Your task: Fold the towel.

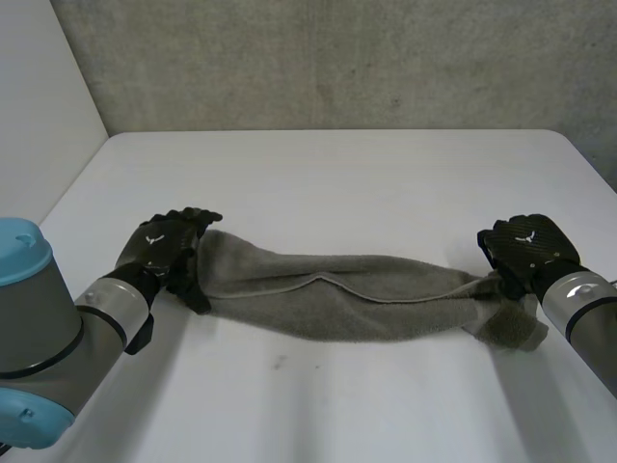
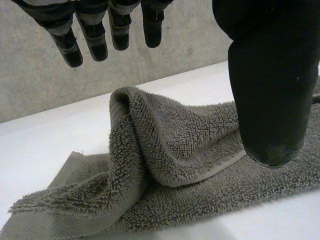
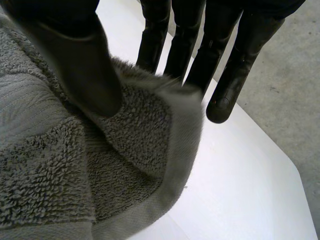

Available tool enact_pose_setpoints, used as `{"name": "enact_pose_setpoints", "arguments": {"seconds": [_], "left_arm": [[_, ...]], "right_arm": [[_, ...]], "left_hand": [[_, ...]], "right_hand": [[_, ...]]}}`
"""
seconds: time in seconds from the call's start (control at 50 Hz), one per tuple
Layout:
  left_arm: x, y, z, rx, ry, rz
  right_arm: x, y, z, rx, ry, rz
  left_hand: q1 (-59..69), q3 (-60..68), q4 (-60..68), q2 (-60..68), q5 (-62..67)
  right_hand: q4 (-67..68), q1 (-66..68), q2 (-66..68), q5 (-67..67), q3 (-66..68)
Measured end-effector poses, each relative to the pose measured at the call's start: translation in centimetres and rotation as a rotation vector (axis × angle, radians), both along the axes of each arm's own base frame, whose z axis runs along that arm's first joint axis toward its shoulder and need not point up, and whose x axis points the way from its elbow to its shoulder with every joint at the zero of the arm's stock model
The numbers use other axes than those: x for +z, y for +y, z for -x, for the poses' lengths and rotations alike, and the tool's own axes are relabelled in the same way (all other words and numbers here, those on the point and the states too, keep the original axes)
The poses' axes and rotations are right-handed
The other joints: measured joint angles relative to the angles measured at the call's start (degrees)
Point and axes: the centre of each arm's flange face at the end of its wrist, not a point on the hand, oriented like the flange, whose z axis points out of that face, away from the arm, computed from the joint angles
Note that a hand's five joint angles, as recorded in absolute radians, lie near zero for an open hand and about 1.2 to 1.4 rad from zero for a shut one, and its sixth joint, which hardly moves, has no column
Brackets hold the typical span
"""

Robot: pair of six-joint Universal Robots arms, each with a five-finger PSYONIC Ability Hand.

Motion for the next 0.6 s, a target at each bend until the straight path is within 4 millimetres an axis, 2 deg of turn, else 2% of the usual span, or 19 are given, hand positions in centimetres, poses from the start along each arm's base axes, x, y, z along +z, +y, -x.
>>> {"name": "enact_pose_setpoints", "arguments": {"seconds": [0.02, 0.06, 0.18, 0.24, 0.32, 0.46, 0.6], "left_arm": [[0.0, 0.0, 0.0, 0.0, 0.0, -0.001], [-0.1, 0.0, 0.0, 0.0, 0.0, -0.002], [-0.3, 0.1, 0.0, -0.003, -0.003, -0.011], [-0.6, 0.3, 0.2, -0.01, -0.004, -0.017], [-0.8, 0.7, 0.7, -0.029, -0.005, -0.023], [-1.3, 1.2, 2.1, -0.073, 0.002, -0.015], [-1.7, 1.6, 3.7, -0.116, 0.016, -0.01]], "right_arm": [[-0.1, 0.0, 0.0, 0.004, 0.0, -0.003], [-0.3, 0.1, -0.1, 0.012, 0.0, -0.01], [-0.8, 0.2, -0.4, 0.034, 0.0, -0.024], [-0.2, 0.2, -0.4, 0.035, -0.007, -0.006], [2.1, 0.3, -0.5, 0.035, -0.026, 0.063], [7.7, 1.5, -1.4, 0.052, -0.136, 0.206], [11.9, 3.0, -1.7, 0.063, -0.238, 0.258]], "left_hand": [[0.0, 0.0, 0.0, 0.0, 0.0], [0.0, 0.0, 0.0, 0.0, 0.0], [0.0, 0.0, 0.0, 0.0, 0.0], [0.0, 0.0, 0.0, 0.0, 0.0], [0.0, 0.0, 0.0, 0.0, 0.0], [0.0, 0.14, 0.14, 0.14, 0.0], [0.21, 0.47, 0.41, 0.62, 0.0]], "right_hand": [[7.76, 7.91, 7.89, 8.7, 7.64], [14.59, 15.06, 14.6, 15.78, 14.21], [15.87, 15.67, 15.07, 16.89, 15.41], [15.87, 15.67, 15.07, 16.89, 15.41], [15.87, 15.67, 15.07, 16.89, 15.41], [15.87, 15.67, 15.07, 16.89, 15.41], [15.87, 15.67, 15.07, 16.89, 15.41]]}}
